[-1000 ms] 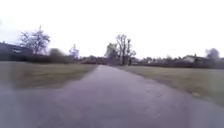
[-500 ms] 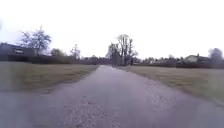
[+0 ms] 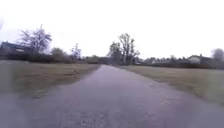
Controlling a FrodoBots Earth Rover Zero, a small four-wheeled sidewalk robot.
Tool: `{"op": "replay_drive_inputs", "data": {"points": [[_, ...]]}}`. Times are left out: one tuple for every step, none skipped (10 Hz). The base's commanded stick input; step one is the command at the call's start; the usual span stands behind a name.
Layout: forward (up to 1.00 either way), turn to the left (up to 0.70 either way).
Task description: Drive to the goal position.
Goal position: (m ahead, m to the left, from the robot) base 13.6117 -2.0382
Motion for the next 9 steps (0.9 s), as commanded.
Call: {"op": "replay_drive_inputs", "data": {"points": [[1.00, 0.00], [1.00, 0.00], [1.00, 0.00], [1.00, 0.00], [1.00, 0.00], [1.00, 0.00], [1.00, 0.00], [1.00, 0.00], [1.00, 0.00]]}}
